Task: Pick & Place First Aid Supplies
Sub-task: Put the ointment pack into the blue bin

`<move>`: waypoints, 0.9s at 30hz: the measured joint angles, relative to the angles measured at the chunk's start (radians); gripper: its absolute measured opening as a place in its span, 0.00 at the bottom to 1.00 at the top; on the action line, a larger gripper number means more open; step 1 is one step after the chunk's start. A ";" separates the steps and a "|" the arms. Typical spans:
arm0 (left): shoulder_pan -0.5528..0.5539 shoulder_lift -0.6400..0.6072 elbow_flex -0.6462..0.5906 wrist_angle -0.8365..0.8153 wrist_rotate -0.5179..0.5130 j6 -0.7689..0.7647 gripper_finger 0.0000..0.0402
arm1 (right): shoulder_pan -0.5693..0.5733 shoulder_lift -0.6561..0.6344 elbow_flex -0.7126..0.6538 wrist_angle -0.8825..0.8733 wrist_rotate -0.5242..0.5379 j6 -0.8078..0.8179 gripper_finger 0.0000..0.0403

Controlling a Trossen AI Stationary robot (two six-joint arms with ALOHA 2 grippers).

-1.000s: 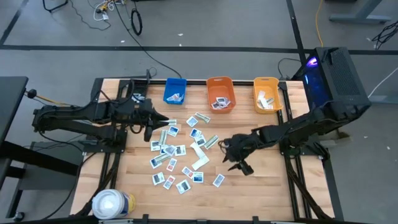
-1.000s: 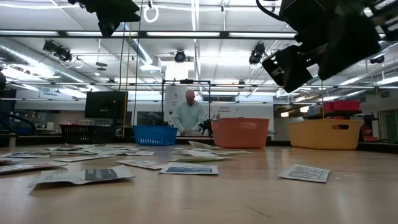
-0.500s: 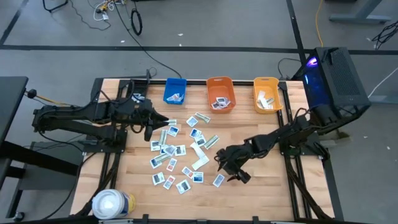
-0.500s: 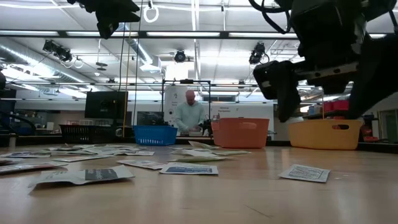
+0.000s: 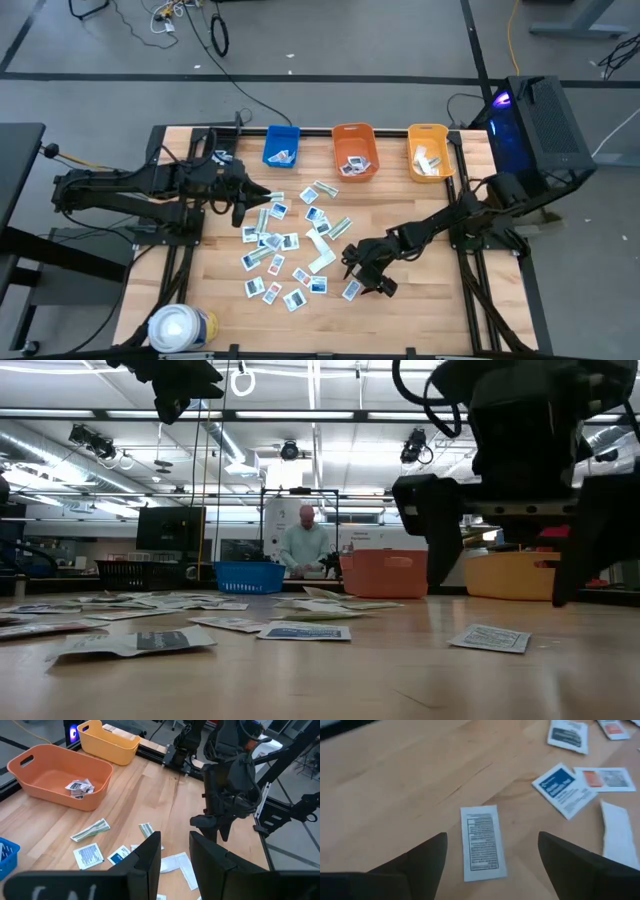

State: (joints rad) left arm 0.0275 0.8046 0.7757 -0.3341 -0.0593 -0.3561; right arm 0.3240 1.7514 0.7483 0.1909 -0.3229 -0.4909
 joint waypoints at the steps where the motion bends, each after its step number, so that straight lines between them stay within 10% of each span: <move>1: 0.000 0.000 0.000 -0.001 0.000 0.000 0.26 | 0.004 0.008 0.000 0.001 -0.001 -0.019 0.78; 27: 0.000 0.000 0.000 0.000 -0.008 -0.033 0.26 | 0.017 0.063 0.002 -0.025 0.006 0.091 0.65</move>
State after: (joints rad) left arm 0.0277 0.8047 0.7760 -0.3336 -0.0678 -0.3895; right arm 0.3412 1.8145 0.7498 0.1654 -0.3171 -0.4002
